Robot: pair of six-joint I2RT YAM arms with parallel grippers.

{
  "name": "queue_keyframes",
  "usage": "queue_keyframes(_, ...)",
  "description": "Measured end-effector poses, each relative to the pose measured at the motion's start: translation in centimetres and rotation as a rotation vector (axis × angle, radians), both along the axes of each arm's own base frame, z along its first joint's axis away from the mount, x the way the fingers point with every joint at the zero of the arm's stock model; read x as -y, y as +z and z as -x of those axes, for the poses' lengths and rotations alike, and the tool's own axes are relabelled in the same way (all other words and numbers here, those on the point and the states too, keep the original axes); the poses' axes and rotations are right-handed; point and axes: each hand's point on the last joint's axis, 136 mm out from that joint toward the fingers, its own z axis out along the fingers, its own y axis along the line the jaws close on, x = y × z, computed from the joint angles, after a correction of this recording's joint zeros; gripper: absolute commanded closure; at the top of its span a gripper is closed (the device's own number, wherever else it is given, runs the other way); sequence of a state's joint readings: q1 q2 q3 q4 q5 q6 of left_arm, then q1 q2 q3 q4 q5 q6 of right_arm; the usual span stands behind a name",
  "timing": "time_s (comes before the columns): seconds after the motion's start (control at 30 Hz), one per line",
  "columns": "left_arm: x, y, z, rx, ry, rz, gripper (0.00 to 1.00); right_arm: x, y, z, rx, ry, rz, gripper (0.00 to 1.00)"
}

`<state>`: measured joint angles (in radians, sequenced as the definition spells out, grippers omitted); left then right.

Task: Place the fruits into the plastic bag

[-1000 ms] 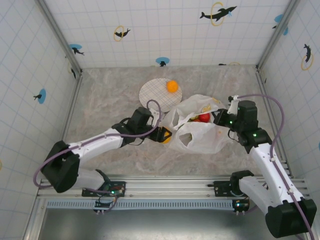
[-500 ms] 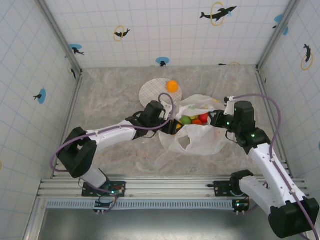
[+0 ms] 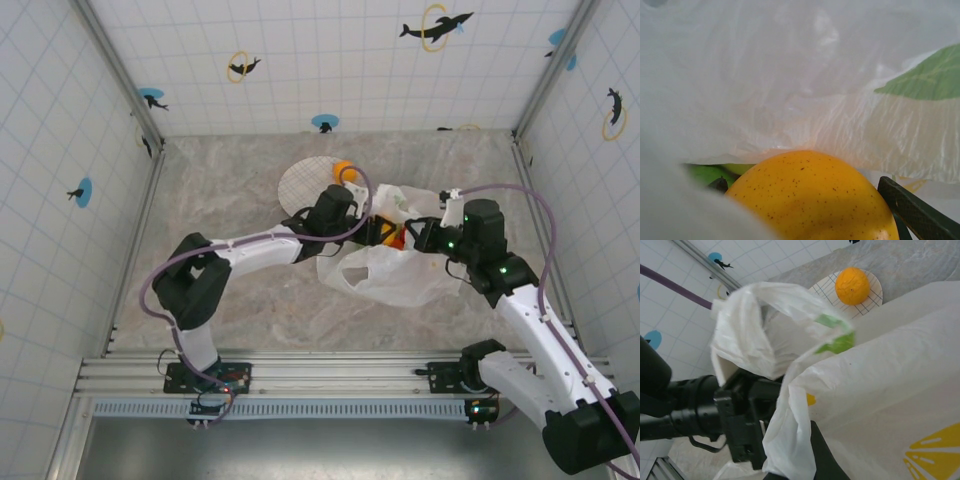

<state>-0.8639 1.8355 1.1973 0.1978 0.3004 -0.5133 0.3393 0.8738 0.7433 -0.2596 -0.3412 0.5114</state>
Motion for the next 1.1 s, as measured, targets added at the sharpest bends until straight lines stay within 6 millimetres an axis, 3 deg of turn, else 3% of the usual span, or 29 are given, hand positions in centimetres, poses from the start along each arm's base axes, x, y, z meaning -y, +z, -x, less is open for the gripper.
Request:
queue_keyframes(0.2,3.2,-1.4,1.5,-0.039,-0.068,0.027,0.41,0.2,0.3,-0.4,0.002,-0.028,-0.014,1.00)
queue_keyframes(0.4,4.6,-2.9,3.3,-0.093,-0.142,0.040,0.32,1.2,-0.3,-0.7,-0.006,-0.084,0.019,1.00)
queue_keyframes(0.77,5.3,-2.2,4.9,-0.124,-0.234,0.083,0.13,2.2,-0.5,-0.9,-0.010,-0.125,0.040,1.00)
queue_keyframes(1.1,5.1,-1.7,5.0,-0.104,-0.265,0.085,0.08,3.1,-0.1,-1.0,0.003,-0.154,0.034,1.00)
